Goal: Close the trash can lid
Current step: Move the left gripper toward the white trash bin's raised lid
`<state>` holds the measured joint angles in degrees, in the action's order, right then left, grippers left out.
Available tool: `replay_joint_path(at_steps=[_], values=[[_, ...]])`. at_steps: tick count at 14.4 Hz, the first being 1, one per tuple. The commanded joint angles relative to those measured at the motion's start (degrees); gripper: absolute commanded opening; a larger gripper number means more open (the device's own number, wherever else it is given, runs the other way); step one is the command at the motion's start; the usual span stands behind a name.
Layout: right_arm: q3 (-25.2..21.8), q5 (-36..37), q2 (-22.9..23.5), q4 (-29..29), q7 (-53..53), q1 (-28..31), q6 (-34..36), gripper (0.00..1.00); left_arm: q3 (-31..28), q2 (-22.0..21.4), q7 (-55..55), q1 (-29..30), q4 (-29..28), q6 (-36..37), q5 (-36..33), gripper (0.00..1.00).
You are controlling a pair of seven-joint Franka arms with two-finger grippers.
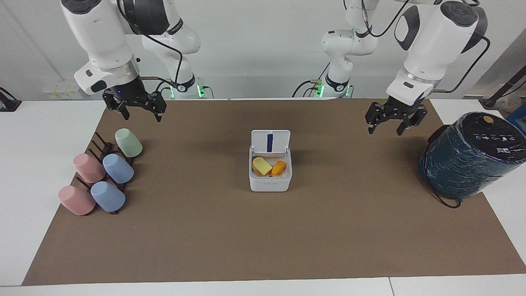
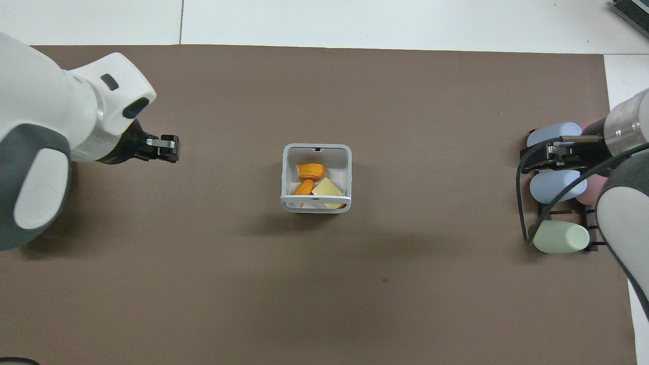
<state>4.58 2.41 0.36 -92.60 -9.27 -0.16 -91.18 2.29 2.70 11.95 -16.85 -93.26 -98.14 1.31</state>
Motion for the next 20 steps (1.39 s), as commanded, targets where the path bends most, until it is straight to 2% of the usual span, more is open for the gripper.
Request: replay_joint_path(at_steps=[1, 5, 8, 10, 12, 15, 20], values=[[0.43, -1.18, -1.42, -1.35, 1.71, 1.04, 0.12, 1.00, -0.80, -4.01, 6.66, -5.37, -5.51, -0.38, 0.01, 0.28], [0.43, -1.18, -1.42, -1.35, 1.80, 1.04, 0.12, 1.00, -0.71, -6.99, 15.09, -12.84, -11.39, -3.18, 1.94, 0.14], [0.43, -1.18, -1.42, -1.44, 1.80, 1.04, 0.12, 1.00, -0.71, -10.51, 19.94, -17.68, -19.91, -13.09, 4.04, 0.09], [0.43, -1.18, -1.42, -1.35, 1.80, 1.04, 0.12, 1.00, -0.71, -10.87, 20.83, -20.06, -23.01, -18.46, 5.37, 0.06], [0.43, -1.18, -1.42, -1.35, 1.80, 1.04, 0.12, 1.00, -0.71, -9.30, 23.89, -21.82, -23.28, -22.77, 5.46, 0.04], [0.43, -1.18, -1.42, -1.35, 1.80, 1.04, 0.12, 1.00, -0.71, -5.00, 27.94, -23.67, -23.28, -33.05, 5.99, 0.03], [0.43, -1.18, -1.42, -1.35, 1.80, 1.04, 0.12, 1.00, -0.80, 0.02, 28.21, -22.53, -22.40, -45.19, 6.16, 0.02]])
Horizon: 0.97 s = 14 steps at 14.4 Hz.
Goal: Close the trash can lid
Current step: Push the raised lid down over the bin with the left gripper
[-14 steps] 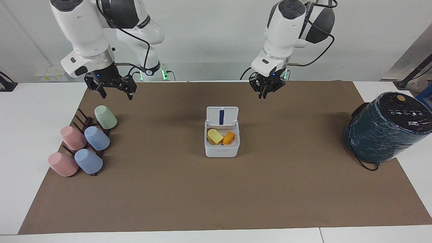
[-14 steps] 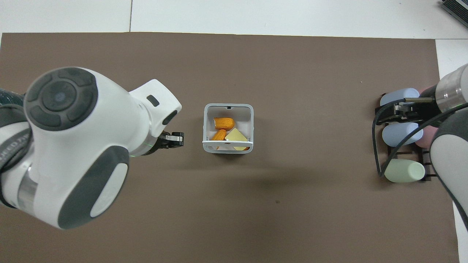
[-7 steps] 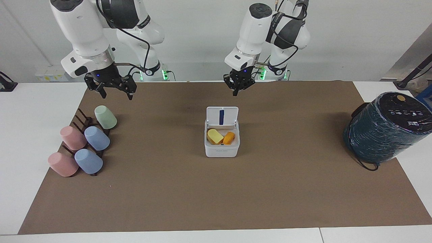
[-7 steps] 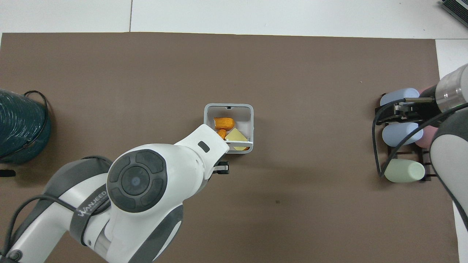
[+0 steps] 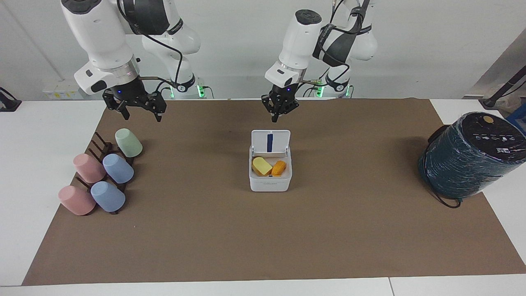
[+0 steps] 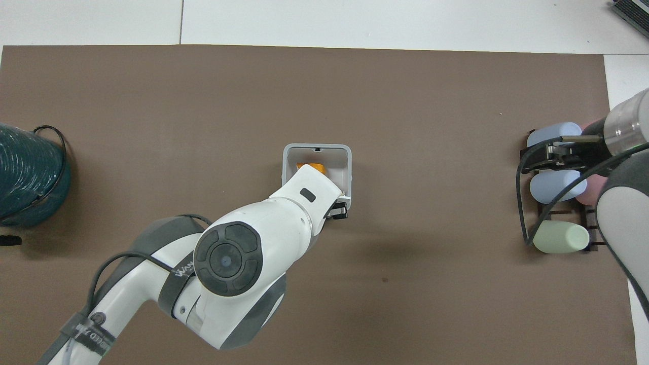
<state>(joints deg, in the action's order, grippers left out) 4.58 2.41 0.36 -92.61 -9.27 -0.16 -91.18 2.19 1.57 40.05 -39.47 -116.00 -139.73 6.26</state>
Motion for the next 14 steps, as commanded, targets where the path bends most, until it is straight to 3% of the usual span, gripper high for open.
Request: replay_joint_path(at_steps=[1, 3, 14], values=[[0.43, -1.18, -1.42, -1.35, 1.80, 1.04, 0.13, 1.00, -0.69, 1.77, -0.06, 0.96, 0.34, -5.27, 1.21, 0.02], [0.43, -1.18, -1.42, -1.35, 1.80, 1.04, 0.13, 1.00, -0.69, 3.17, -0.41, 2.63, 0.95, -9.32, 1.21, 0.00], [0.43, -1.18, -1.42, -1.35, 1.80, 1.04, 0.13, 1.00, -0.69, 11.34, -2.08, 4.31, 3.59, -17.23, 1.04, 0.00]])
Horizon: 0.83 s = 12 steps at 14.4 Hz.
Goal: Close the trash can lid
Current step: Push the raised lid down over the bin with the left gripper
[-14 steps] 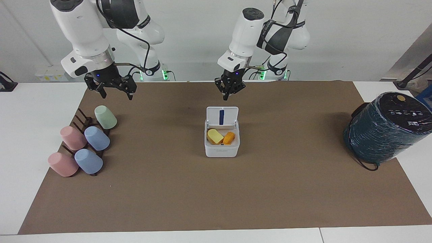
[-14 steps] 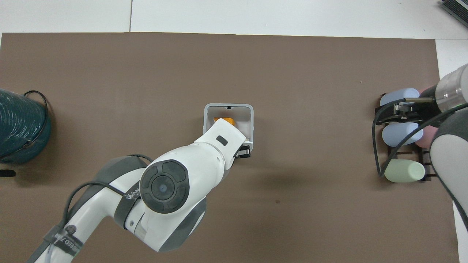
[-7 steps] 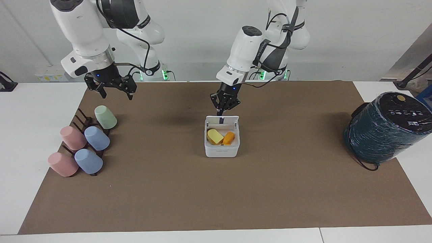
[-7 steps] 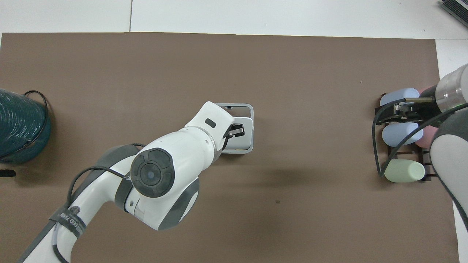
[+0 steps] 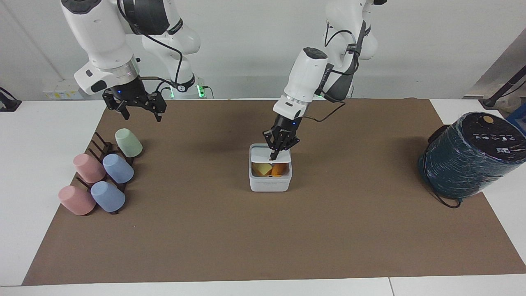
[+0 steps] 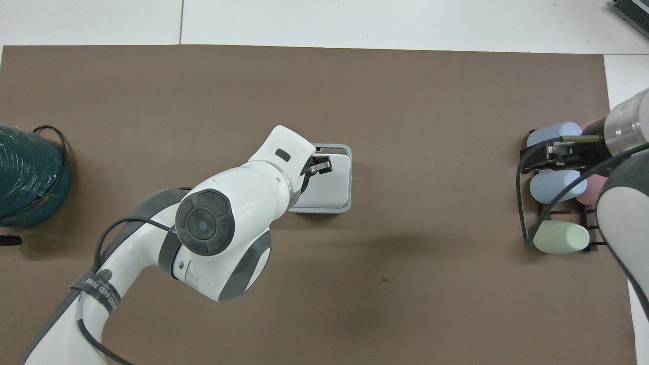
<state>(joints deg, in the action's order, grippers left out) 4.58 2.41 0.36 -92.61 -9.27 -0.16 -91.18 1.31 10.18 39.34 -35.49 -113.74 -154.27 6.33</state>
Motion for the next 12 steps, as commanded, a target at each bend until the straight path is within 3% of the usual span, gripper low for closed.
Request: replay_joint_path(at_steps=[1, 12], values=[[0.43, -1.18, -1.42, -1.35, 1.80, 1.04, 0.12, 1.00, 0.18, 3.44, -1.46, 0.34, 1.76, -3.23, 0.88, 0.00], [0.43, -1.18, -1.42, -1.35, 1.80, 1.04, 0.12, 1.00, 0.18, 9.68, -6.29, 1.75, 3.35, -5.42, 0.79, 0.00]])
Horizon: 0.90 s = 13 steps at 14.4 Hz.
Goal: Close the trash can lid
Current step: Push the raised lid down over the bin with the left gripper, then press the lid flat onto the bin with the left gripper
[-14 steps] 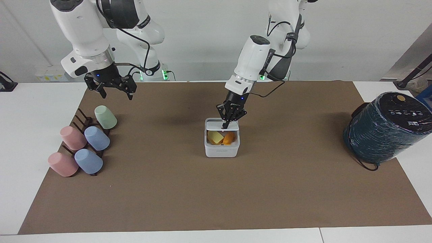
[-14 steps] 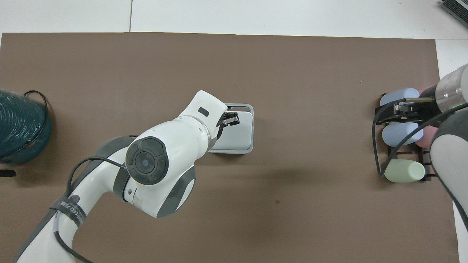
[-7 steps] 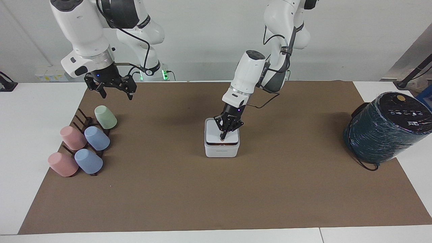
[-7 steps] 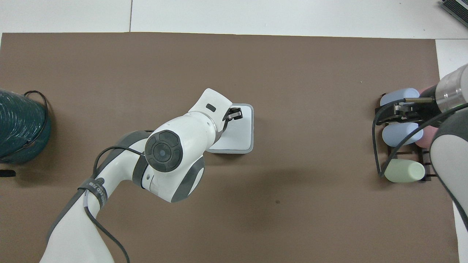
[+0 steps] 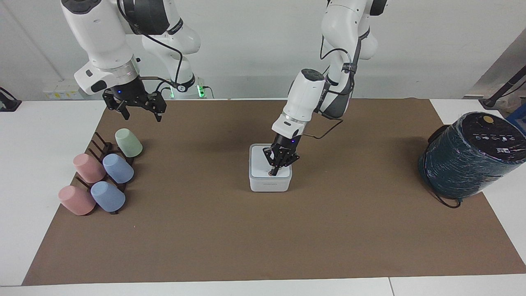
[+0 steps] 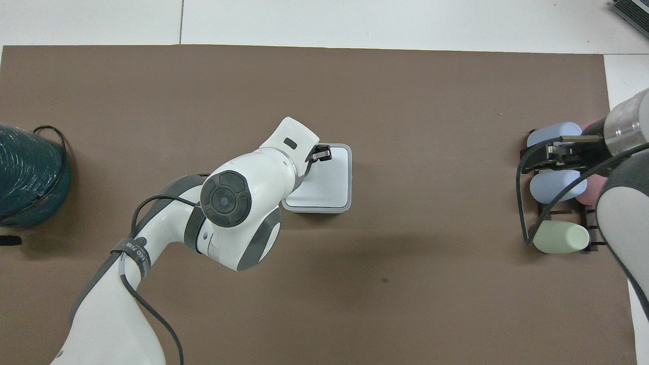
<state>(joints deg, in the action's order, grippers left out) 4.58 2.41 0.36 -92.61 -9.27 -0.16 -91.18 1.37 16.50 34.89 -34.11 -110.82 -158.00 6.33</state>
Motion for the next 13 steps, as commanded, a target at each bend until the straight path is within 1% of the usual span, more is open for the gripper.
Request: replay_joint_path(at_steps=[1, 4, 5, 6, 7, 9, 10, 12, 13], values=[[0.43, -1.18, -1.42, -1.35, 1.80, 1.04, 0.13, 1.00, 0.13, 4.06, -1.84, 0.10, 0.43, -1.96, 0.70, 0.00], [0.43, -1.18, -1.42, -1.35, 1.71, 1.04, 0.13, 1.00, 0.04, 3.98, -1.75, 0.18, 1.30, -0.65, 0.35, 0.00], [0.43, -1.18, -1.42, -1.35, 1.80, 1.04, 0.13, 1.00, 0.04, 3.20, -1.84, 0.53, 2.09, 1.79, 0.35, 0.00], [0.43, -1.18, -1.42, -1.35, 1.80, 1.04, 0.13, 1.00, -0.22, 2.32, -2.02, 0.80, 4.02, 6.95, 0.35, 0.00], [0.43, -1.18, -1.42, -1.44, 1.71, 1.04, 0.13, 1.00, -0.40, 1.27, -2.02, 1.49, 7.78, 13.96, 0.35, 0.00], [0.43, -1.18, -1.42, -1.35, 1.80, 1.04, 0.13, 1.00, -0.40, 0.90, -2.28, 4.30, 17.52, 29.77, 0.18, 0.01], [0.43, -1.18, -1.42, -1.35, 1.80, 1.04, 0.13, 1.00, -0.49, 0.82, -3.67, 5.62, 20.96, 35.60, 0.17, 0.02], [0.43, -1.18, -1.42, -1.35, 1.80, 1.04, 0.13, 1.00, -0.58, 0.64, -7.97, 8.95, 25.81, 45.10, 0.09, 0.03], [0.43, -1.18, -1.42, -1.35, 1.80, 1.04, 0.13, 1.00, -0.66, 0.03, -10.43, 10.71, 26.79, 48.28, 0.00, 0.04]])
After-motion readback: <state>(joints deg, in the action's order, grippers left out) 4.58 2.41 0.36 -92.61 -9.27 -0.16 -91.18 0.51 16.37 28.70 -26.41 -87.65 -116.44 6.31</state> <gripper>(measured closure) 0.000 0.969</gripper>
